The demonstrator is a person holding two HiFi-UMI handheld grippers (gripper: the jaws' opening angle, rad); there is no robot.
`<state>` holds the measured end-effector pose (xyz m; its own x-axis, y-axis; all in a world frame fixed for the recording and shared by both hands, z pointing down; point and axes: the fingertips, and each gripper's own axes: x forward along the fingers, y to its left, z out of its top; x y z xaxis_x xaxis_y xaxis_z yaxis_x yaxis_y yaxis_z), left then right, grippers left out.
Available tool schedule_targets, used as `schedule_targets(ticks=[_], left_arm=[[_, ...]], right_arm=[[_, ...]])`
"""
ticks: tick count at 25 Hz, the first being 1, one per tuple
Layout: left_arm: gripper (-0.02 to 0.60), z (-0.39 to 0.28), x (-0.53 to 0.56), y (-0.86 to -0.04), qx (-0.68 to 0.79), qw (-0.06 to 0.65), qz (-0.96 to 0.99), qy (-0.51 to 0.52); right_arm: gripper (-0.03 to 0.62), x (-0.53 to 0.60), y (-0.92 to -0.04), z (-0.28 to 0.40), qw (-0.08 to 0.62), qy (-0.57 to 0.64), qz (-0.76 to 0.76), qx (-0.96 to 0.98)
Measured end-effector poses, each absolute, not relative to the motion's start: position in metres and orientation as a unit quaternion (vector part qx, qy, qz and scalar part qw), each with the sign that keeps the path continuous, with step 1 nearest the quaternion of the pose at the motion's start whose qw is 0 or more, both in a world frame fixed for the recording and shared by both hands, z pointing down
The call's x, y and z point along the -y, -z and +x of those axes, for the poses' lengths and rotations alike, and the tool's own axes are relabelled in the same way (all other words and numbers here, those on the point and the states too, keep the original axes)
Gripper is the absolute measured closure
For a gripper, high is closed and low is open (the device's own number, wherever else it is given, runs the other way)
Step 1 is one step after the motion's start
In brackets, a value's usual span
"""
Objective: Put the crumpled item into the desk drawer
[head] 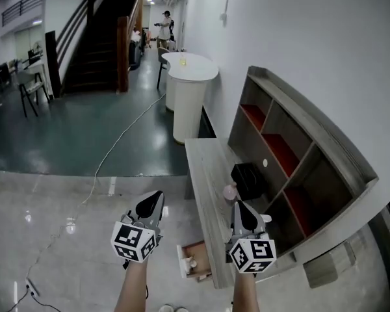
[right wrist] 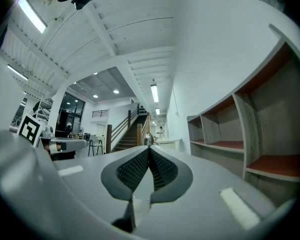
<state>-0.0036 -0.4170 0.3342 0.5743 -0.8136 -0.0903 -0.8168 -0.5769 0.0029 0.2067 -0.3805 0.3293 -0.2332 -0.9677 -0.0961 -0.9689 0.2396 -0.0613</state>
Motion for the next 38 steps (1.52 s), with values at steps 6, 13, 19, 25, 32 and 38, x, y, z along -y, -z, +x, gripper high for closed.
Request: schedule_targets(ticks=[6, 13, 19, 25, 32, 38], left_arm=[[0.578, -0.018, 0.395, -0.288, -0.457, 0.056, -0.886, -0.058], [0.578, -0.015, 0.38, -0.27, -0.442, 0.08, -0.891, -0.062], [0.578, -0.015, 0.375, -0.278, -0.439, 0.07, -0.894, -0.056], [0.578, -0.019, 0.374, -0.287, -0.44, 0.059, -0.894, -0.061], [0.578, -0.02, 0.371, -0.291, -0.437, 0.052, -0.896, -0.058], [0.578, -0.02, 0.368, -0.296, -0.438, 0.049, -0.896, -0.052]], right_arm=[[0.583, 0.363, -0.309, 0.204, 0.061, -0.028, -0.619, -0.782], [0.583, 0.349, -0.31, 0.199, 0.067, -0.022, -0.622, -0.78], [0.583, 0.34, -0.318, 0.201, 0.06, -0.016, -0.628, -0.776], [0.583, 0.334, -0.321, 0.204, 0.049, -0.019, -0.631, -0.774], [0.583, 0.33, -0.323, 0.204, 0.043, -0.016, -0.633, -0.773], [0.583, 0.328, -0.327, 0.201, 0.045, -0.014, -0.631, -0.774]])
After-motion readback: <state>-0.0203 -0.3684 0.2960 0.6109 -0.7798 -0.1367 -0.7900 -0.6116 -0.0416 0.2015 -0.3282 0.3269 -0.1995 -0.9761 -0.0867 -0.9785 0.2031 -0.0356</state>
